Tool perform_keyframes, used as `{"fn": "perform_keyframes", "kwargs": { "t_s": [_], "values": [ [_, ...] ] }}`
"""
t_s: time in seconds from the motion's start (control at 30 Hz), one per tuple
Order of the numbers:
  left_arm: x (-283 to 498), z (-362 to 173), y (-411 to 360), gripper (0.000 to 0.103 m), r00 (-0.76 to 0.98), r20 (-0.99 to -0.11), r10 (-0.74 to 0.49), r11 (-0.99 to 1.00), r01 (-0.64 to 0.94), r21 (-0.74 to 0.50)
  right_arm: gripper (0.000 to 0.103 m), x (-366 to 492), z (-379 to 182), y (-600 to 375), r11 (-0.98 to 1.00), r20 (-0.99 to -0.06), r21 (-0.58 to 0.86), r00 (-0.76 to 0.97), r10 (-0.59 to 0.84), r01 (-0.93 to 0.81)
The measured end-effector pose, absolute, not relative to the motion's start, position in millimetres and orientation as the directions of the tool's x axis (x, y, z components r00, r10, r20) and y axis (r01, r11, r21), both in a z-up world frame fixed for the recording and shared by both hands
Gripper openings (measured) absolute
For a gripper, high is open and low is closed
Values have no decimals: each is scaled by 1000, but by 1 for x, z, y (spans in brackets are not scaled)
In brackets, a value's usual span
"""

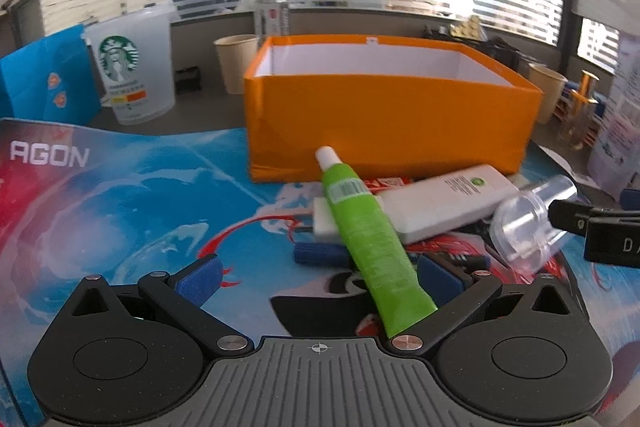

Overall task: Organize rigid objects
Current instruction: 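Approach the green tube with the left gripper while the right approaches the clear cylinder, then grasp the green tube with the left gripper while the right grasps the clear cylinder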

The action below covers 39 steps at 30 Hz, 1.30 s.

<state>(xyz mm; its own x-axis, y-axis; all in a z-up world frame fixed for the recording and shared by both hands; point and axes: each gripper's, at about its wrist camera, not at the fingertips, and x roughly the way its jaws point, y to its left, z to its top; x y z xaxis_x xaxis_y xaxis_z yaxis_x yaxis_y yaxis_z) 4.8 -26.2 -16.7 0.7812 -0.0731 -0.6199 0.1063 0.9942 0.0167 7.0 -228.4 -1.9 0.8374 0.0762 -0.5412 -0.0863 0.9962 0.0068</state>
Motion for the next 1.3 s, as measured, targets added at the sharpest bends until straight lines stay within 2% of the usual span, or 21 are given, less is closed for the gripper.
{"fn": "perform_keyframes", "kwargs": {
  "t_s": [0.23, 0.37, 0.53, 0.63, 0.67, 0.7, 0.73, 0.77, 0.8, 0.93, 0.97, 1.13, 1.3],
  "values": [
    [20, -29, -36, 103, 754, -653, -73, 995, 100, 3, 103, 19, -22, -227, 980, -583, 23, 794, 172, -195],
    [27, -37, -44, 103, 741, -668, -69, 994, 104, 13, 103, 34, -30, -220, 978, -589, -9, 791, 164, -209],
    [31, -41, -36, 101, 744, -655, -130, 991, 109, -73, 103, 47, -35, -223, 974, -594, 24, 781, 194, -224],
    [29, -43, -32, 87, 747, -635, -196, 981, 143, -134, 101, 49, -38, -225, 971, -590, 38, 779, 213, -236],
    [28, -42, -33, 79, 750, -629, -206, 979, 158, -131, 98, 49, -38, -226, 969, -590, 44, 777, 220, -241],
    [28, -42, -34, 68, 749, -623, -226, 974, 179, -139, 94, 49, -39, -226, 967, -588, 49, 775, 231, -251],
    [27, -40, -33, 60, 743, -620, -255, 967, 198, -160, 90, 49, -38, -226, 964, -588, 58, 771, 244, -261],
    [27, -39, -33, 46, 733, -618, -283, 959, 217, -182, 83, 49, -38, -227, 960, -589, 73, 765, 261, -271],
    [28, -38, -33, 39, 723, -619, -307, 952, 230, -203, 80, 48, -38, -227, 957, -588, 84, 762, 273, -278],
    [31, -37, -31, 28, 700, -630, -336, 942, 241, -234, 80, 45, -38, -222, 959, -586, 56, 768, 258, -278],
    [30, -36, -29, 20, 697, -628, -347, 938, 245, -247, 80, 44, -38, -222, 959, -586, 62, 768, 258, -275],
    [25, -33, -20, 16, 702, -630, -332, 943, 224, -247, 80, 35, -31, -225, 963, -558, 64, 791, 252, -261],
    [16, -19, -13, 10, 752, -588, -298, 954, 221, -201, 79, 29, -18, -225, 963, -528, 66, 810, 255, -260]
  ]
}}
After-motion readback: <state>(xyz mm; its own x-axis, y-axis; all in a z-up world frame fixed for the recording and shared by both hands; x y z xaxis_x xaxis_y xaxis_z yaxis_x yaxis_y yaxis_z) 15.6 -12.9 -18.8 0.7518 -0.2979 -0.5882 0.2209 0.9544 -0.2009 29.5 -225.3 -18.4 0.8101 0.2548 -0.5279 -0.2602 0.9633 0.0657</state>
